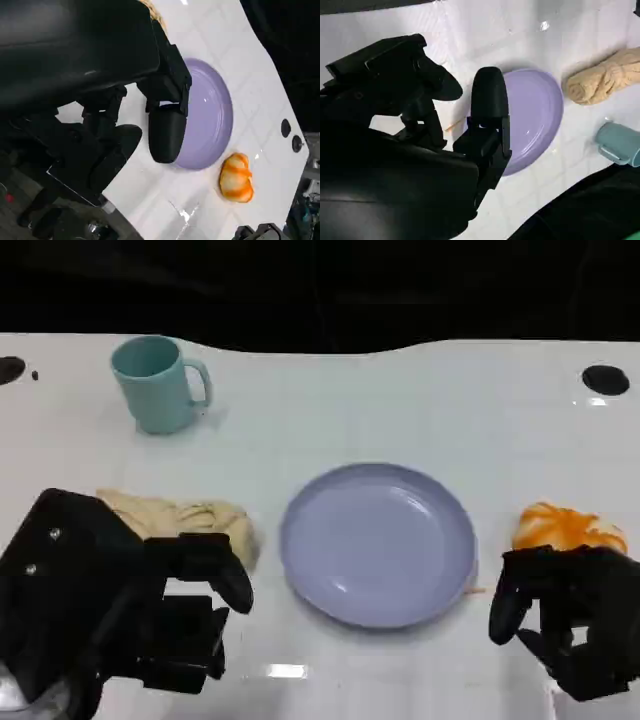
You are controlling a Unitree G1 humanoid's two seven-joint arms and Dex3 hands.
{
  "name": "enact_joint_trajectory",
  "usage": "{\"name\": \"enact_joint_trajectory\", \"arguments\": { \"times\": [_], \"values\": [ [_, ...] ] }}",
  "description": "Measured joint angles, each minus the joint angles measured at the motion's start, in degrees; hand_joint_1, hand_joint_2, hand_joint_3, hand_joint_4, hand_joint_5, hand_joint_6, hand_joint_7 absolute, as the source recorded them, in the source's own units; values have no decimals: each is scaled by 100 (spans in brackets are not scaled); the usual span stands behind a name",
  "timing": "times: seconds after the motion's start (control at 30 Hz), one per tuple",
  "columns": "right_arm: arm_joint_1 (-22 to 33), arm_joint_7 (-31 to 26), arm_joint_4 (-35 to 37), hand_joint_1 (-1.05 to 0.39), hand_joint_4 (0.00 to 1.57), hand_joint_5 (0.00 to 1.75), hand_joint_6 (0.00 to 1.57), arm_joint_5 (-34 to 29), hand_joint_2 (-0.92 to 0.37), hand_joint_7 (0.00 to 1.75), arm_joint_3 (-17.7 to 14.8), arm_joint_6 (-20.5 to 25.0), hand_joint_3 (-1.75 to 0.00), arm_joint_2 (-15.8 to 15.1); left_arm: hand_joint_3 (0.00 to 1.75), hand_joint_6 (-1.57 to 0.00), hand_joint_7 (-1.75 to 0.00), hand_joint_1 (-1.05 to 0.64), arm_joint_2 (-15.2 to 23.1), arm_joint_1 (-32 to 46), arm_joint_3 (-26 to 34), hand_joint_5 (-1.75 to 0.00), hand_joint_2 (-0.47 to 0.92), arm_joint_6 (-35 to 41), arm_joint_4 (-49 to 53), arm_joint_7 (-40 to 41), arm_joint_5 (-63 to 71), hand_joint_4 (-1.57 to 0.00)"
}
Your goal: Grasp the towel on the left side of the plate with the left hand and place it into the plate.
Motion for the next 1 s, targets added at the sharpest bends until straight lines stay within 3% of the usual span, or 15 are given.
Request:
{"name": "enact_joint_trajectory", "arguments": {
  "times": [0.83,0.93,1.0],
  "values": [
    [-3,-9,-3,2,70,172,68,-1,-64,141,15,35,-96,2,136,-72,-161,0,-2,-41,15,-175,48,96,11,3,34,-78],
    [-7,-15,-3,3,71,172,69,-4,-63,141,23,37,-99,2,131,-68,-155,0,-3,-41,18,-175,50,86,19,3,33,-74],
    [-14,-29,2,2,70,172,69,-6,-62,141,27,32,-100,5,118,-66,-141,-1,-23,-40,57,-173,56,24,69,3,19,-67]
  ]
}}
